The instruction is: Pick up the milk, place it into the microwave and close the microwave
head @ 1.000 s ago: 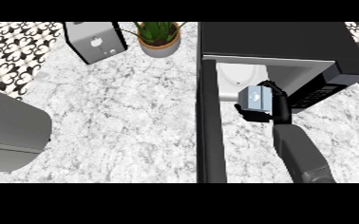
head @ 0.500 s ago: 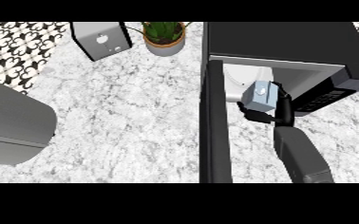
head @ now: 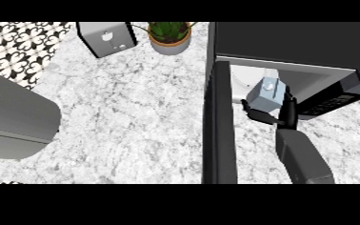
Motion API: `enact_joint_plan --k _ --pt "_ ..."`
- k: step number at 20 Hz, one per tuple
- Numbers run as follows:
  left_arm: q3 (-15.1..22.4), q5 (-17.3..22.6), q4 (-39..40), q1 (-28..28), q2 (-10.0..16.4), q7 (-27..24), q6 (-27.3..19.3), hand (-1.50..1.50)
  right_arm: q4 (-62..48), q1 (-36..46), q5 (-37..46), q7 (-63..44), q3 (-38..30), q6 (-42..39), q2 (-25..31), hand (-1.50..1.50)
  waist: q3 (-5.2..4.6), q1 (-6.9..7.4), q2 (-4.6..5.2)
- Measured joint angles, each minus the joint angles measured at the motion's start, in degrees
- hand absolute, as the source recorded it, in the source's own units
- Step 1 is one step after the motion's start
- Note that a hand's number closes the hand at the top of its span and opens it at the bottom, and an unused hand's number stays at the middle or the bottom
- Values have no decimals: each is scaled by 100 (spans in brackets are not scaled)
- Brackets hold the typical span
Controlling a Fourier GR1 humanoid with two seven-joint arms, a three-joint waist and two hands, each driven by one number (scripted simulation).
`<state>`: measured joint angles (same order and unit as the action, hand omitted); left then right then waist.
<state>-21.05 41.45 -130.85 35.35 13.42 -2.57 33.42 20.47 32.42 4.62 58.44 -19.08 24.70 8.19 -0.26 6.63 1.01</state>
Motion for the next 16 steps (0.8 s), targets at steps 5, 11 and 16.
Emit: enact_joint_plan --k 5,11,16 --pt "-72 -58 36 -115 74 27 -54 -150 187 -116 -65 -40 39 178 -6 150 9 70 20" --pt "-98 -128 84 -211 173 75 -48 -150 423 -258 -153 -63 87 340 -7 150 22 152 53" --pt "-104 -182 114 -281 236 127 -68 -150 551 -310 -219 -96 106 591 -33 -150 39 199 81"
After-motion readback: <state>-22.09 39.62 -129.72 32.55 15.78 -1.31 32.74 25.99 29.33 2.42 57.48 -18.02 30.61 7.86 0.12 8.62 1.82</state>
